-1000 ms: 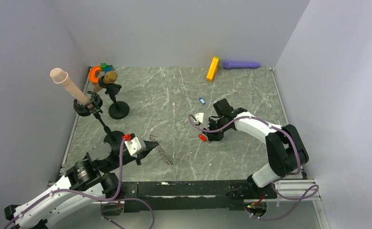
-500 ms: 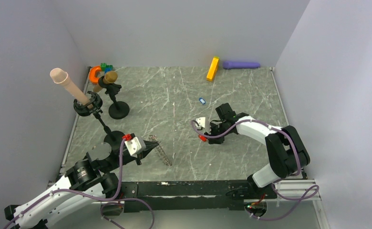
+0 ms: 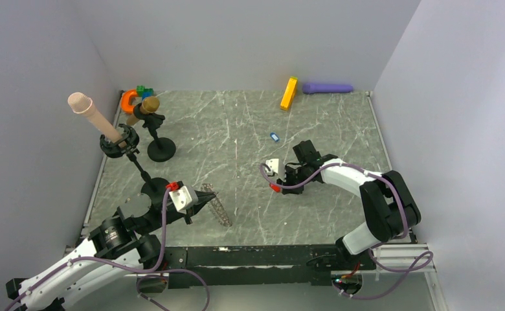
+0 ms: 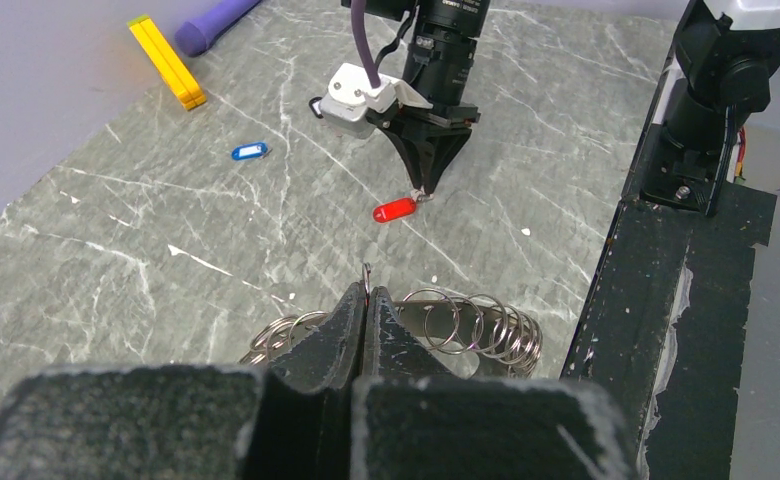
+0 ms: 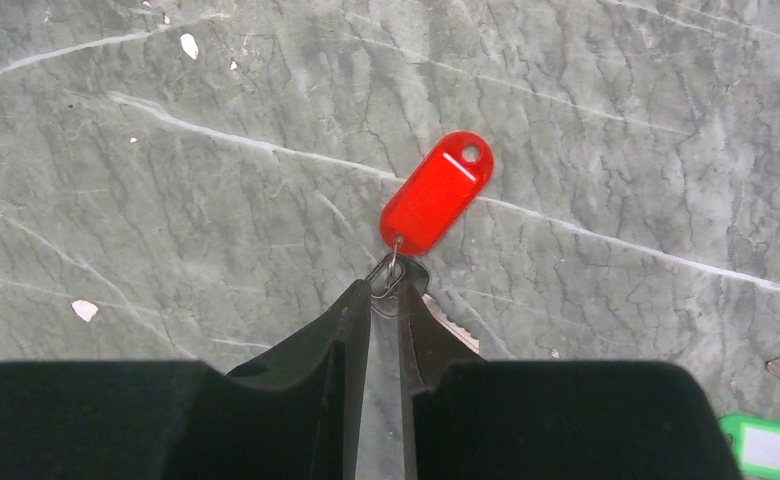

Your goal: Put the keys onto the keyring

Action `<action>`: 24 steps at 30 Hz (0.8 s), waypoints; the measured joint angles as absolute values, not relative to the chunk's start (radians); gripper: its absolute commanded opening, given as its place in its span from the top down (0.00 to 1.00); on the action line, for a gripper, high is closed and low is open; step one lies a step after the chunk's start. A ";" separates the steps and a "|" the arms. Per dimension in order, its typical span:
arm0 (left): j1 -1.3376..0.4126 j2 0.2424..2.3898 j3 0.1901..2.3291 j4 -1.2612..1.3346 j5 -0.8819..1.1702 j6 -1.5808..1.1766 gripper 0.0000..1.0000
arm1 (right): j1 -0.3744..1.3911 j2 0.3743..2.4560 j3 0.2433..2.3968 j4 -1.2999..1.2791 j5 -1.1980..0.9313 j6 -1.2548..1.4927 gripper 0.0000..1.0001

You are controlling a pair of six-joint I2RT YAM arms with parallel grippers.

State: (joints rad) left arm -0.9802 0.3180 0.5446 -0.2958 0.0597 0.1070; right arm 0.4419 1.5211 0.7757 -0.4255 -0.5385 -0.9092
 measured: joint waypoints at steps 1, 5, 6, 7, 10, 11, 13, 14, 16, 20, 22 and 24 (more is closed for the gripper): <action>-0.980 0.318 0.545 -0.296 0.060 0.107 1.00 | 0.442 1.521 0.774 -0.424 -0.538 -0.909 0.80; -0.980 0.318 0.545 -0.294 0.062 0.107 1.00 | 0.442 1.521 0.769 -0.418 -0.541 -0.909 0.80; -0.980 0.318 0.545 -0.292 0.063 0.107 1.00 | 0.442 1.522 0.768 -0.417 -0.542 -0.909 0.80; -0.980 0.318 0.545 -0.292 0.063 0.107 1.00 | 0.442 1.522 0.767 -0.417 -0.542 -0.909 0.80; -0.980 0.318 0.545 -0.290 0.063 0.107 1.00 | 0.442 1.524 0.767 -0.416 -0.543 -0.909 0.81; -0.980 0.318 0.545 -0.290 0.063 0.106 1.00 | 0.442 1.526 0.767 -0.416 -0.543 -0.909 0.82; -0.980 0.318 0.545 -0.290 0.063 0.103 1.00 | 0.442 1.528 0.767 -0.416 -0.544 -0.910 0.82; -0.980 0.318 0.545 -0.290 0.063 0.101 1.00 | 0.442 1.529 0.767 -0.416 -0.544 -0.910 0.83; -0.980 0.318 0.545 -0.290 0.063 0.097 1.00 | 0.442 1.533 0.767 -0.413 -0.545 -0.910 0.83; -0.980 0.317 0.545 -0.290 0.063 0.090 1.00 | 0.442 1.538 0.767 -0.408 -0.545 -0.910 0.85; -0.980 0.316 0.545 -0.290 0.063 0.089 1.00 | 0.442 1.538 0.767 -0.408 -0.545 -0.910 0.88; -0.980 0.316 0.545 -0.290 0.063 0.089 1.00 | 0.442 1.539 0.767 -0.406 -0.547 -0.910 0.93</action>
State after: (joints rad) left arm -0.9802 0.3157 0.5446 -0.2897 0.0628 0.0887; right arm 0.4419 1.5391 0.7673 -0.4061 -0.5472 -0.9096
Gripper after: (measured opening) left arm 0.018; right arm 0.127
